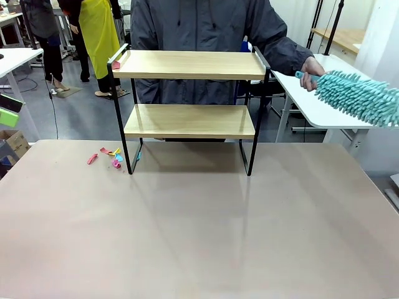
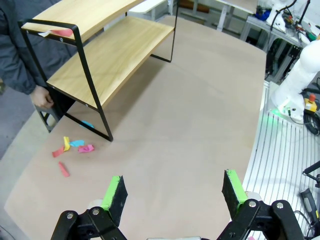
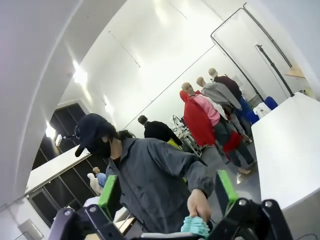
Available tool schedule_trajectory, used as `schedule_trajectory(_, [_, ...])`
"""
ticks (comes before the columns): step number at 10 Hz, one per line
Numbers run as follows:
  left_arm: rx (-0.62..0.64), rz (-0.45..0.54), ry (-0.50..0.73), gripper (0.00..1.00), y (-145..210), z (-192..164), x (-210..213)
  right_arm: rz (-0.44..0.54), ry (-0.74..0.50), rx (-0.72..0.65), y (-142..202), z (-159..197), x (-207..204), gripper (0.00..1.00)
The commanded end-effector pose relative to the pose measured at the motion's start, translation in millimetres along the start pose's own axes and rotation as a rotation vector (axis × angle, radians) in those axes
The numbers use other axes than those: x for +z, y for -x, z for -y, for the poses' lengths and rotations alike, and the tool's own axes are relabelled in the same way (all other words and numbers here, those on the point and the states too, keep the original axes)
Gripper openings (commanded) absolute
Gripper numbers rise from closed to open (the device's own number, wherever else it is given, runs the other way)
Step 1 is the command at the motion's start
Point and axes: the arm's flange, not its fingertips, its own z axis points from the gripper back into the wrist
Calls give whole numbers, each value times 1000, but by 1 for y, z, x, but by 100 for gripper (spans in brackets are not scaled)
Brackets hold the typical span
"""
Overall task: Clean the shelf.
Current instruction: Hand the Duster back to the human.
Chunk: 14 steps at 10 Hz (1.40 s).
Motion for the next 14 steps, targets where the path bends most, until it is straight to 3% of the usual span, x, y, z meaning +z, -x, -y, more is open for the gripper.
schedule_trajectory(1, [15,21,7,100,-3,1,0,0,6,7,1,-6,-1,100])
schedule_trajectory(14, [15,21,7,100,-3,1,0,0,6,7,1,-6,-1,100])
